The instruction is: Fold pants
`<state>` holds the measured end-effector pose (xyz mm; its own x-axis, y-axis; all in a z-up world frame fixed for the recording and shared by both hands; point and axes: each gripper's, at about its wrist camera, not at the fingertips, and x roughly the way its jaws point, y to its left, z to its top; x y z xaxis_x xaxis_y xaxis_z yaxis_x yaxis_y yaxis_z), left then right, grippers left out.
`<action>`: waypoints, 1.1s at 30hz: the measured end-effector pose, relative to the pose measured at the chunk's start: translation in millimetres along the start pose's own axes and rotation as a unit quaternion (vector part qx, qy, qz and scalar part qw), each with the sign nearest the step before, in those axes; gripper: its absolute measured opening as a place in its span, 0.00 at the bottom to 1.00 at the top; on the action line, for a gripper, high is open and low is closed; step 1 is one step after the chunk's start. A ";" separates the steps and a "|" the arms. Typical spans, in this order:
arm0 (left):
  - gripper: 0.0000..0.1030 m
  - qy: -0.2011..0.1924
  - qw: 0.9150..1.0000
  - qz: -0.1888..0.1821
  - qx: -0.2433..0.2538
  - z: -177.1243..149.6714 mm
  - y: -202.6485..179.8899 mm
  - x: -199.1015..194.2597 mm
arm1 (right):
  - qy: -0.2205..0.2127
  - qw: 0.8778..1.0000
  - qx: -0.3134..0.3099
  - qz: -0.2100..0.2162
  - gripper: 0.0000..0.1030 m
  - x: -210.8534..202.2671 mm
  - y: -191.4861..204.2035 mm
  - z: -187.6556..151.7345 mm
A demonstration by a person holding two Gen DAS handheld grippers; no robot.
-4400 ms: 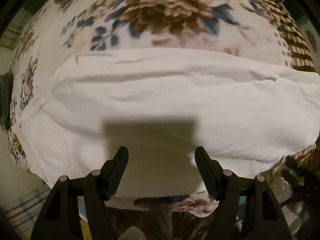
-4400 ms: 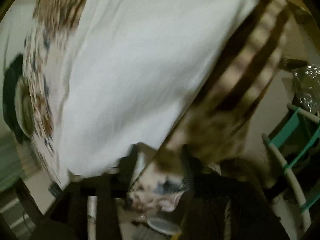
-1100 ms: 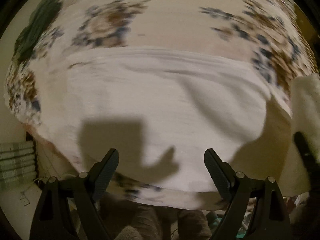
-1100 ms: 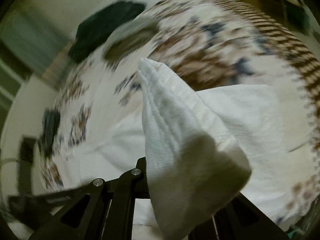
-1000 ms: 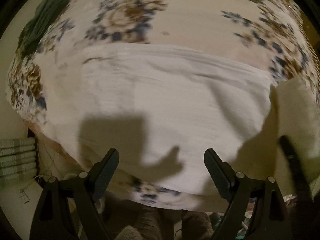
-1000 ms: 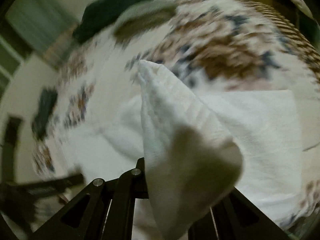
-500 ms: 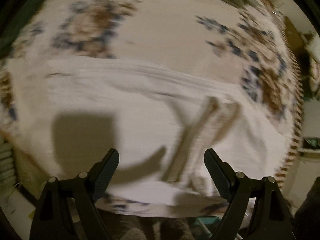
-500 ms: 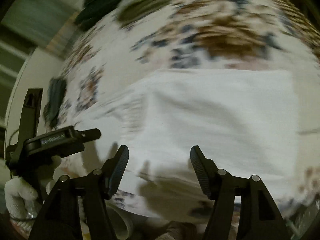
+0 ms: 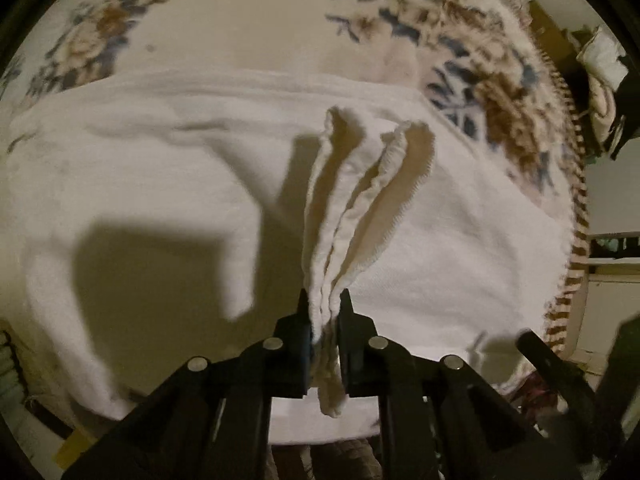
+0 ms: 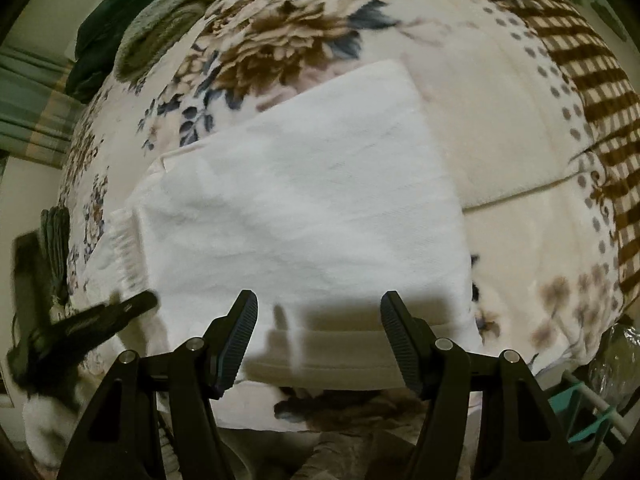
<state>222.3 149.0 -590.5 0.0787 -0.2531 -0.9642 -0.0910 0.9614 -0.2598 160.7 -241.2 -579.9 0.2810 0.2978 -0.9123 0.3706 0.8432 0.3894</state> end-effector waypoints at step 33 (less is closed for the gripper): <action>0.02 -0.064 0.997 -0.030 -0.038 13.4 15.4 -9.0 | 0.039 0.988 -0.067 -0.133 0.85 29.3 52.5 12.0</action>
<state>233.5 167.5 -585.1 0.2118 -0.2887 -0.9337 -0.1570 0.9329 -0.3241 199.1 -193.5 -584.6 0.1182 0.0862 -0.9892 0.3001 0.9465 0.1184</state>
